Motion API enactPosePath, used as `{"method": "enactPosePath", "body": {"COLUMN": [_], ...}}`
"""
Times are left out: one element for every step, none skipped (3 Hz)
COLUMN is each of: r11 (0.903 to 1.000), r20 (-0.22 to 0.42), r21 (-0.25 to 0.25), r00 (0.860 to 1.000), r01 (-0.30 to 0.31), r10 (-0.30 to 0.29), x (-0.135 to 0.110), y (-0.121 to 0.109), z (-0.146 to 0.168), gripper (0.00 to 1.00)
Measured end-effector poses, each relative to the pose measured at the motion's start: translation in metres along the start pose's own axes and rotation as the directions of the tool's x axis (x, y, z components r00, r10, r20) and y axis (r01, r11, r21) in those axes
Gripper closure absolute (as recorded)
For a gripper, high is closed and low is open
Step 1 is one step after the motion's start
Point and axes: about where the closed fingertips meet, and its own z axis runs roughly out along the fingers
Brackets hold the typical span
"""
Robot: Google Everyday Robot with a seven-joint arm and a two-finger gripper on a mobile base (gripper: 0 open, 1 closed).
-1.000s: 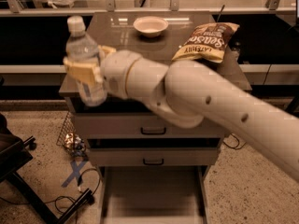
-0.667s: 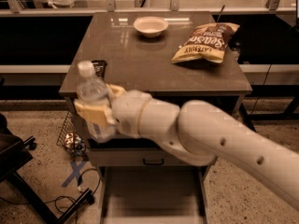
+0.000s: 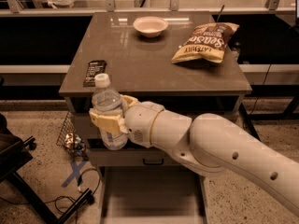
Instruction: Place blue plastic bottle into bottom drawer
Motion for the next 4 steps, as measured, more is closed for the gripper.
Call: {"method": "enactPosePath", "body": {"r11": [0.9998, 0.9941, 0.9792, 0.9640], "r20": [0.016, 0.019, 0.024, 0.025], "r21": [-0.021, -0.068, -0.168, -0.243], "r00": [1.000, 0.996, 0.994, 0.994], "r01": [0.004, 0.084, 0.113, 0.108], "r10": [-0.004, -0.083, -0.111, -0.105], "x": [0.026, 0.102, 0.187, 0.244], "y": [-0.008, -0.033, -0.057, -0.065], "z": [-0.002, -0.019, -0.042, -0.057], "gripper": [1.00, 1.00, 1.00, 1.00]}}
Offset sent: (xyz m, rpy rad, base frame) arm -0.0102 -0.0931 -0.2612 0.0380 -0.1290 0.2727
